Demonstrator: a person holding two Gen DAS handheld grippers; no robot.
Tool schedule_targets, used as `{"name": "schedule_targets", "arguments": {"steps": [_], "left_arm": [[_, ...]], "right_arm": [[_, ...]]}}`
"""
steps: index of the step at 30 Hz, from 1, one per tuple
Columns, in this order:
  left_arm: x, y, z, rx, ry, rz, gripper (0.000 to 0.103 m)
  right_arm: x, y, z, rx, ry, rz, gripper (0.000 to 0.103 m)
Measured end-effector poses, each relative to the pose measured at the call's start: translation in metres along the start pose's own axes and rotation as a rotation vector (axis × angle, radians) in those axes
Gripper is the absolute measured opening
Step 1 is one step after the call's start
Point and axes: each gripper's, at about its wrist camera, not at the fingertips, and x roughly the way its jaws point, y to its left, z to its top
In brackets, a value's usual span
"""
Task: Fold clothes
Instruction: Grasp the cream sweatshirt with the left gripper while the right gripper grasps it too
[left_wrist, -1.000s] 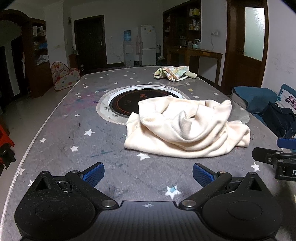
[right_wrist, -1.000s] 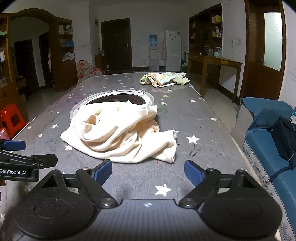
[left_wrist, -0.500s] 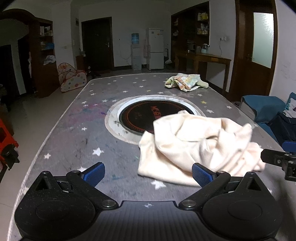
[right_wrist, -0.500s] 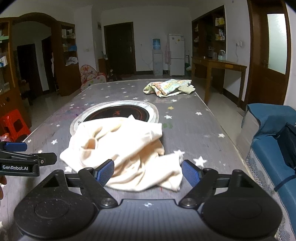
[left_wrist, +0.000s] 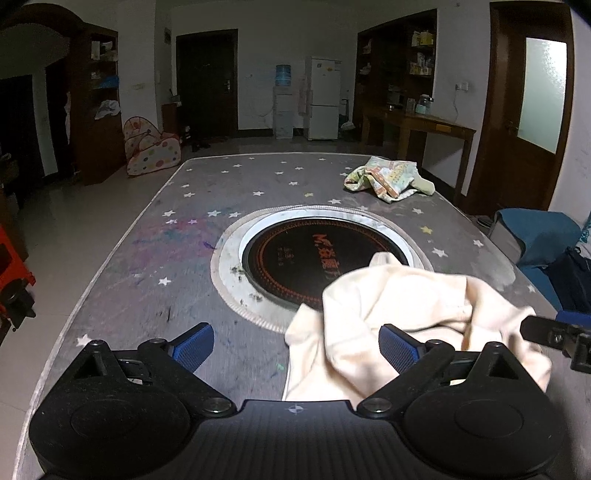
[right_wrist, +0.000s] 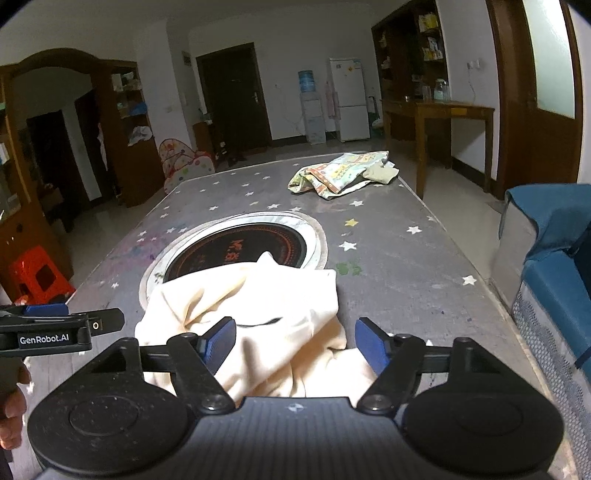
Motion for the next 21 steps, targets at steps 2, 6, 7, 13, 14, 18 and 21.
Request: {"name": "schedule_targets", "arguments": {"steps": [2, 6, 7, 13, 14, 18, 21], "left_arm": [[0.008, 0.0, 0.006, -0.016, 0.004, -0.006, 0.097], [0.022, -0.001, 0.016, -0.035, 0.018, -0.016, 0.097], [0.026, -0.002, 0.017, -0.036, 0.023, -0.016, 0.097], [0.05, -0.003, 0.021, -0.05, 0.073, -0.024, 0.093], [0.054, -0.002, 0.021, -0.057, 0.086, -0.03, 0.09], [0.07, 0.004, 0.018, -0.103, 0.139, -0.063, 0.072], [0.078, 0.012, 0.015, -0.152, 0.172, -0.11, 0.048]], "right_arm": [[0.005, -0.004, 0.003, 0.024, 0.009, 0.01, 0.069], [0.016, -0.009, 0.007, 0.045, 0.022, 0.015, 0.064], [0.017, -0.01, 0.008, 0.048, 0.025, 0.017, 0.064], [0.03, -0.016, 0.009, 0.076, 0.055, 0.037, 0.059], [0.032, -0.017, 0.008, 0.083, 0.062, 0.043, 0.058], [0.039, -0.021, 0.006, 0.101, 0.085, 0.058, 0.052], [0.042, -0.025, 0.005, 0.12, 0.101, 0.081, 0.044]]}}
